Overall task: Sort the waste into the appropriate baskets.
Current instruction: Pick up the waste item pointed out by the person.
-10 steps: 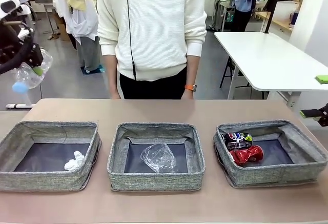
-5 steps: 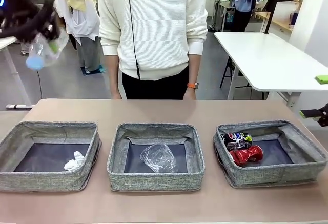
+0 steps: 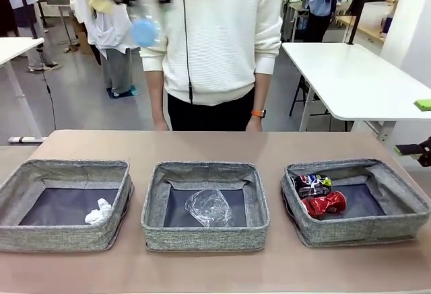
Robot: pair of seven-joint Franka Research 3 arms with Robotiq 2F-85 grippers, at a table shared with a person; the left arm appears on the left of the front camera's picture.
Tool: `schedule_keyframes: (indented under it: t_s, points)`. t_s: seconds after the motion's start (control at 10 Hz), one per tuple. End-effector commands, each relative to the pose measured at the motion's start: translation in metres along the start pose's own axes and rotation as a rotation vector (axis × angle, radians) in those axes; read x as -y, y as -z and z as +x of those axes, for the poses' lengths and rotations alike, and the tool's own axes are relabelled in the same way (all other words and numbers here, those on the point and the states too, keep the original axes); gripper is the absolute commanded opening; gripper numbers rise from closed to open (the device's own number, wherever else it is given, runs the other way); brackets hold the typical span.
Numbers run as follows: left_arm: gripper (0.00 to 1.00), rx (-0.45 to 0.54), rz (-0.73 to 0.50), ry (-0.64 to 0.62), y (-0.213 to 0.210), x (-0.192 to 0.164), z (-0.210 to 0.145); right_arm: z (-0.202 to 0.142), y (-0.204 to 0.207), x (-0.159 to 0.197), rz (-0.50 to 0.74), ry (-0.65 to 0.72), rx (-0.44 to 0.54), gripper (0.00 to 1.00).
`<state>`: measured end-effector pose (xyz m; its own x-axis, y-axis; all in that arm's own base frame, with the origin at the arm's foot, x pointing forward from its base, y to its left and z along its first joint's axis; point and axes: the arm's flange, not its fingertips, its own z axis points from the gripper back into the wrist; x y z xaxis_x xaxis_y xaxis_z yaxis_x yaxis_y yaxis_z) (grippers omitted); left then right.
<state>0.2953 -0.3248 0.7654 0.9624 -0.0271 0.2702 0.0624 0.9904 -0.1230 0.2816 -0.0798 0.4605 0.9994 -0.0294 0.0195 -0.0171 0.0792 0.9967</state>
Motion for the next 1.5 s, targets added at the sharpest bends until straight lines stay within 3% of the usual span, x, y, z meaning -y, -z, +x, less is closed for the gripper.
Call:
schedule_keyframes:
  t_s: [0.0,0.3,0.4,0.5,0.6,1.4]
  points:
    - [0.22,0.029,-0.021,-0.009,-0.017,0.026,0.013,0.001,0.001,-0.002,0.013,-0.007,0.003,1.00]
    - [0.22,-0.073,-0.091,-0.009,-0.006,0.064,0.008,0.001,0.001,-0.002,0.013,-0.007,0.003,1.00]
    - [0.22,-0.077,-0.088,-0.061,0.006,0.075,0.007,0.001,0.001,-0.002,0.013,-0.007,0.003,1.00]
    - [0.22,-0.089,-0.075,-0.034,0.016,0.082,0.006,0.001,0.001,-0.002,0.013,-0.007,0.003,1.00]
    - [0.22,-0.072,-0.096,-0.003,0.003,0.063,0.005,0.001,0.001,-0.002,0.013,-0.007,0.003,1.00]
    - [0.22,-0.072,-0.096,-0.003,0.003,0.063,0.005,0.001,0.001,-0.002,0.013,-0.007,0.003,1.00]
